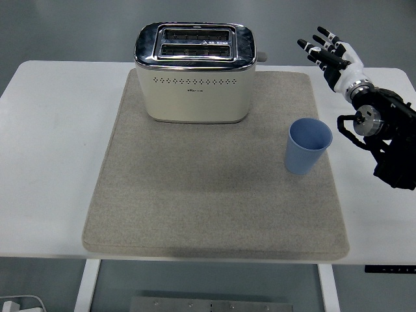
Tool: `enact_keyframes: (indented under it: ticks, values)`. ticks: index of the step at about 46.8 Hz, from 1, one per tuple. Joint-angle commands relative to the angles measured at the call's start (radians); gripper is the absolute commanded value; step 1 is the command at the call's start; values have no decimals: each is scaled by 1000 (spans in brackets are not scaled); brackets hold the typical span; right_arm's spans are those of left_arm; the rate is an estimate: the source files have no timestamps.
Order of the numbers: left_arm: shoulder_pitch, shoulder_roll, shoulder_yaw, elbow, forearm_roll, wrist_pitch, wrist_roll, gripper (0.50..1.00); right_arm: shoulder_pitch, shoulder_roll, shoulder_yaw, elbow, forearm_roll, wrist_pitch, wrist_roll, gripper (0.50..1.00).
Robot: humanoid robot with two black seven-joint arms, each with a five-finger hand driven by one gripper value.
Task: Put the water cup in front of the bread machine
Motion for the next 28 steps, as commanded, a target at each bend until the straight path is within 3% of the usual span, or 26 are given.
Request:
enact_keyframes:
  ticks: [1, 15, 28]
  values:
    - [0, 0, 1, 0, 0, -1, 0, 1000, 0, 0, 0, 0, 0, 0, 0, 928]
    - [0, 0, 1, 0, 0, 1, 0, 1000, -3, 0, 0, 2, 0, 9, 0, 928]
    - [0, 0, 1, 1, 0, 1, 0, 1000, -9, -15, 1, 3, 0, 94, 2, 928]
